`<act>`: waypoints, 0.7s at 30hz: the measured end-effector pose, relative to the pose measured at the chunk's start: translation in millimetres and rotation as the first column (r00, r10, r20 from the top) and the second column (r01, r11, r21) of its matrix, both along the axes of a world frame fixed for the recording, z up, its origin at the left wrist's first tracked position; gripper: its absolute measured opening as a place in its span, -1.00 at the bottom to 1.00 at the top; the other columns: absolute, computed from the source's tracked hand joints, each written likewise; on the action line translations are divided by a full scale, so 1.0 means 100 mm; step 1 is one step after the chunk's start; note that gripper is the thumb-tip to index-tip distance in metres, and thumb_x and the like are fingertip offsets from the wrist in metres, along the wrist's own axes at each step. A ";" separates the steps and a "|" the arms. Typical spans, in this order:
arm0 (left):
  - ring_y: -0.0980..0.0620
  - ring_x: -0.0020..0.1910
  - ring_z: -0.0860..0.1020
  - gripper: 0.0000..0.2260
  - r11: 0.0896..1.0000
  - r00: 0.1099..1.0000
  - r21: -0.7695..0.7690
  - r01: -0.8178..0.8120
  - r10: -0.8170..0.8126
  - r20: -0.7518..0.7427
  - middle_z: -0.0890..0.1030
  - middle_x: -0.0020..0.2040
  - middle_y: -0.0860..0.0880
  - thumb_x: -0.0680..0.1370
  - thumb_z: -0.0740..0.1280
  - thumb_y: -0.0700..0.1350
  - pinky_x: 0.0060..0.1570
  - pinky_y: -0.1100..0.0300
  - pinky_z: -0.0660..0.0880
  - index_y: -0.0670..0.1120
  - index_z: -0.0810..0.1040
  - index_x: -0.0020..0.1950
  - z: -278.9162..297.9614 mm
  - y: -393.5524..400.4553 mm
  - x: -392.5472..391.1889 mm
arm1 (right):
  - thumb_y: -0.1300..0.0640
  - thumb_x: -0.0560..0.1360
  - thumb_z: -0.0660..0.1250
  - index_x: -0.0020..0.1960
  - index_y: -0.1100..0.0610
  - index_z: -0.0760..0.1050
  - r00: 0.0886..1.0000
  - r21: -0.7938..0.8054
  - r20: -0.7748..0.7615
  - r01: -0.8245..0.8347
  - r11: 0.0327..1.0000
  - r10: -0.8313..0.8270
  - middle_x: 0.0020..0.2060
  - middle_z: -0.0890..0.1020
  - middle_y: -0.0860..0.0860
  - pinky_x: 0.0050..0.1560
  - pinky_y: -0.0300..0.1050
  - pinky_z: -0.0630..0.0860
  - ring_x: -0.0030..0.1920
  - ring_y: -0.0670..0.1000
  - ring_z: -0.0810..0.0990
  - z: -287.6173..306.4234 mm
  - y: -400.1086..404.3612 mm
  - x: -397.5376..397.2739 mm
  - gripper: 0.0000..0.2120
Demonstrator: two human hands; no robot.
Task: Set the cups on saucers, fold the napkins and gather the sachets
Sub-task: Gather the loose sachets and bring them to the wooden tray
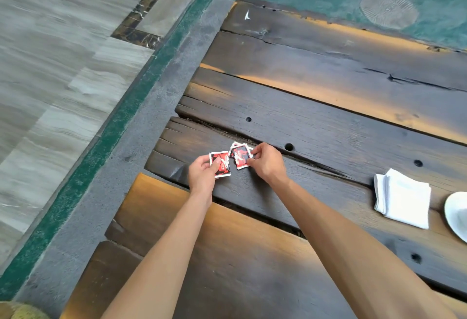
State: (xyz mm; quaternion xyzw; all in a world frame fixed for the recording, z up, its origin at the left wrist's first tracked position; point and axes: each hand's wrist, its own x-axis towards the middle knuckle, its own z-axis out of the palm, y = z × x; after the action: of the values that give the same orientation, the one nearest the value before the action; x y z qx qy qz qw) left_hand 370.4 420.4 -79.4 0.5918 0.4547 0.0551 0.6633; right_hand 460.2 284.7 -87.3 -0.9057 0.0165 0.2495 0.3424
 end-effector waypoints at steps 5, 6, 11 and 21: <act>0.12 -0.28 0.60 -0.87 0.997 0.998 0.070 0.038 -0.035 -0.051 0.68 -0.15 -0.09 0.48 0.47 -0.18 -0.31 0.35 0.52 -0.17 0.59 -0.02 -0.02 -0.03 0.19 | 0.13 0.47 0.31 -0.01 0.03 0.56 0.999 0.015 -0.023 0.031 0.999 -0.031 -0.03 0.67 0.03 0.12 0.07 0.55 0.05 0.09 0.61 -0.01 0.02 0.03 -0.88; 0.10 -0.28 0.59 -0.85 0.992 0.994 0.102 0.074 -0.065 -0.084 0.67 -0.16 -0.09 0.46 0.48 -0.15 -0.32 0.33 0.48 -0.18 0.60 -0.05 -0.03 -0.05 0.24 | 0.14 0.50 0.23 0.03 0.04 0.56 0.999 0.023 -0.018 0.045 0.999 -0.044 0.02 0.67 0.07 0.15 0.06 0.54 0.09 0.12 0.60 -0.01 0.02 0.04 -0.82; 0.02 -0.16 0.50 -0.80 0.849 0.928 0.405 0.340 -0.233 -0.292 0.55 -0.09 -0.05 0.41 0.52 -0.05 -0.09 0.25 0.36 -0.14 0.58 -0.21 -0.09 -0.13 0.33 | 0.02 0.60 0.14 0.41 0.13 0.36 0.979 -0.015 0.007 -0.204 0.979 0.204 0.28 0.48 0.17 0.32 0.08 0.41 0.31 0.16 0.45 -0.06 -0.01 0.09 -0.58; -0.24 0.04 0.59 -0.70 0.763 0.875 0.513 0.393 -0.140 -0.463 0.67 -0.02 -0.21 0.51 0.41 0.06 0.02 -0.01 0.51 -0.19 0.63 -0.01 -0.04 -0.37 0.32 | 0.07 0.45 0.44 -0.05 0.21 0.61 0.985 0.053 0.021 -0.170 0.984 0.169 -0.11 0.51 0.03 -0.06 -0.16 0.41 -0.11 -0.02 0.46 -0.10 -0.04 0.01 -0.80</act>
State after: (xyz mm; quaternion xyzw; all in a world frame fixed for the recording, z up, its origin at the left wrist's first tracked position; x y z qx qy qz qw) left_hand 402.4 383.3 -83.1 0.8266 0.4483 -0.0241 0.3392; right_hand 461.3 280.5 -97.1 -0.8960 -0.0700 0.2708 0.3447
